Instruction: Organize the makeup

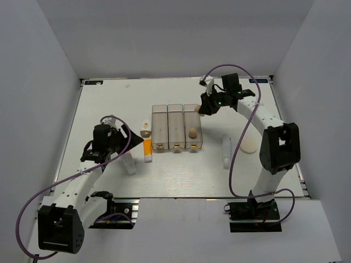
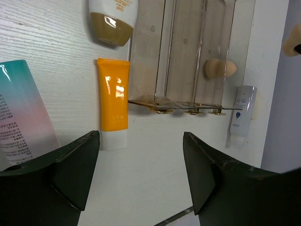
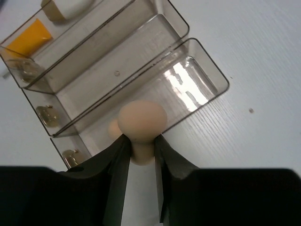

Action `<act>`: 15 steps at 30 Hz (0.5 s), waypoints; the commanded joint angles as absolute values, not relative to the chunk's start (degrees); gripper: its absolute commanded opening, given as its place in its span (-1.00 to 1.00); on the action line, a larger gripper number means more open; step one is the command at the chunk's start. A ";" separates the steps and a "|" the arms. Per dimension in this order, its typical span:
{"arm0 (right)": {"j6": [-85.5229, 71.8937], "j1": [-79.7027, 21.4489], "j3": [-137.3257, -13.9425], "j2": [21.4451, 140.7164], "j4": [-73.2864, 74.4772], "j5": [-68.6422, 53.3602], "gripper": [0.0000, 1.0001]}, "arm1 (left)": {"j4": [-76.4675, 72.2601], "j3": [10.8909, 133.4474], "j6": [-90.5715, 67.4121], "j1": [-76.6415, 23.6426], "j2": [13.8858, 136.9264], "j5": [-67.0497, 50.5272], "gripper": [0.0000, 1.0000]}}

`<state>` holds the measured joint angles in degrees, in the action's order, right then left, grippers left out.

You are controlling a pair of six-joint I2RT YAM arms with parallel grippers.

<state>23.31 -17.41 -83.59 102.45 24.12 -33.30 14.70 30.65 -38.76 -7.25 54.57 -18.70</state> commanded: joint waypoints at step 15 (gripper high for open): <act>21.27 -22.59 -90.26 109.87 21.80 -30.23 0.24 | 14.85 30.15 -38.76 -7.03 53.00 -18.90 0.62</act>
<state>21.39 -22.57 -88.05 110.85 23.40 -30.65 14.98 30.65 -38.59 -7.25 54.26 -18.65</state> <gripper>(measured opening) 0.624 0.811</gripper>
